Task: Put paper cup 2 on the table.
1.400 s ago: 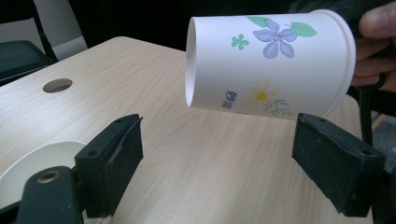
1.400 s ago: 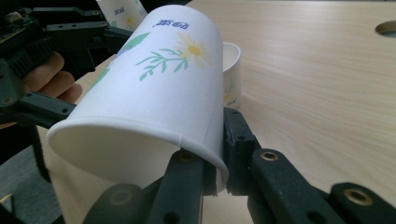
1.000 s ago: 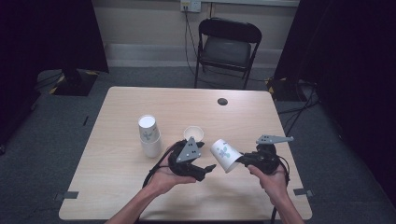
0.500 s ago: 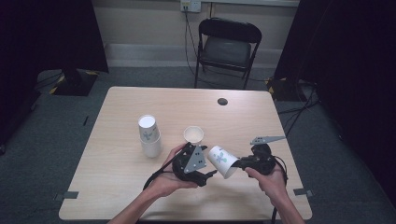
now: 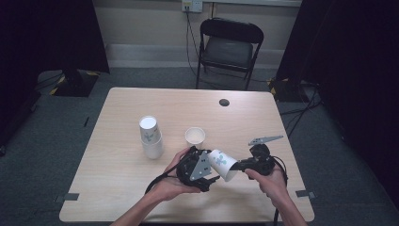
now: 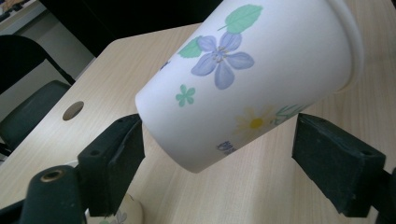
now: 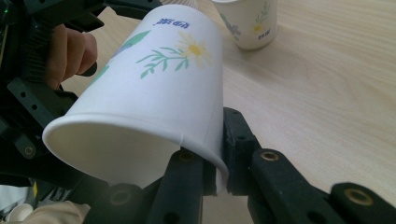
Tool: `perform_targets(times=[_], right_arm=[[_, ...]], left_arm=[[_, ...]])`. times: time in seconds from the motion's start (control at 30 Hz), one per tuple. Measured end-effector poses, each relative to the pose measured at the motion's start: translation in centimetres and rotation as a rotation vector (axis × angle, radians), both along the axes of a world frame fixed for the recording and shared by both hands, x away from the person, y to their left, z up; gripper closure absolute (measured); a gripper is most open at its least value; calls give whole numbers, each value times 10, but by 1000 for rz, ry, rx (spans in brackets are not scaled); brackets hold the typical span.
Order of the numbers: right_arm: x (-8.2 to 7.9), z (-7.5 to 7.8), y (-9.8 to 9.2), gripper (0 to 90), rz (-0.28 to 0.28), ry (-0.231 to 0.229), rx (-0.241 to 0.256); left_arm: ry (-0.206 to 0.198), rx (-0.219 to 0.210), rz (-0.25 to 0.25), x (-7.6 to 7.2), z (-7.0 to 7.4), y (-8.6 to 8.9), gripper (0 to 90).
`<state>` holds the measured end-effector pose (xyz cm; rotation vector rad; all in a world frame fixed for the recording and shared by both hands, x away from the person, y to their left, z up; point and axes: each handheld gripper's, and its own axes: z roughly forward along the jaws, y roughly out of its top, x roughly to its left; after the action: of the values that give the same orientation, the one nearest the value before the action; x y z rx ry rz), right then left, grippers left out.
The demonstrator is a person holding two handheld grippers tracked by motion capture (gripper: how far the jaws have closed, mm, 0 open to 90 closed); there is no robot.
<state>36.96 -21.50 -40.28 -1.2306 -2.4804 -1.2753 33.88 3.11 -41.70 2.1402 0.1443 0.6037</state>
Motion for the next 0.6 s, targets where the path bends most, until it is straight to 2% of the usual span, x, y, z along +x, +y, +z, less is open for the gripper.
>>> perform_targets(times=[0.07, 0.13, 0.33, 0.43, 0.47, 0.6], right_arm=[[2, -1, 1, 852, 4, 17, -5], [4, -2, 2, 852, 8, 24, -10], [10, -6, 3, 851, 2, 51, -12], [11, -7, 3, 851, 2, 68, -16], [11, -7, 3, 851, 2, 70, -18], [12, -8, 6, 851, 9, 85, -24]], left_arm=[[-9, 7, -6, 1, -2, -1, 162], [2, 24, -7, 3, -2, -1, 154], [20, 30, 2, 7, -5, -2, 155], [-9, 47, 7, 6, -6, -3, 156], [-5, 47, 11, 5, -7, -4, 156], [-34, 82, 11, 4, -9, -3, 156]])
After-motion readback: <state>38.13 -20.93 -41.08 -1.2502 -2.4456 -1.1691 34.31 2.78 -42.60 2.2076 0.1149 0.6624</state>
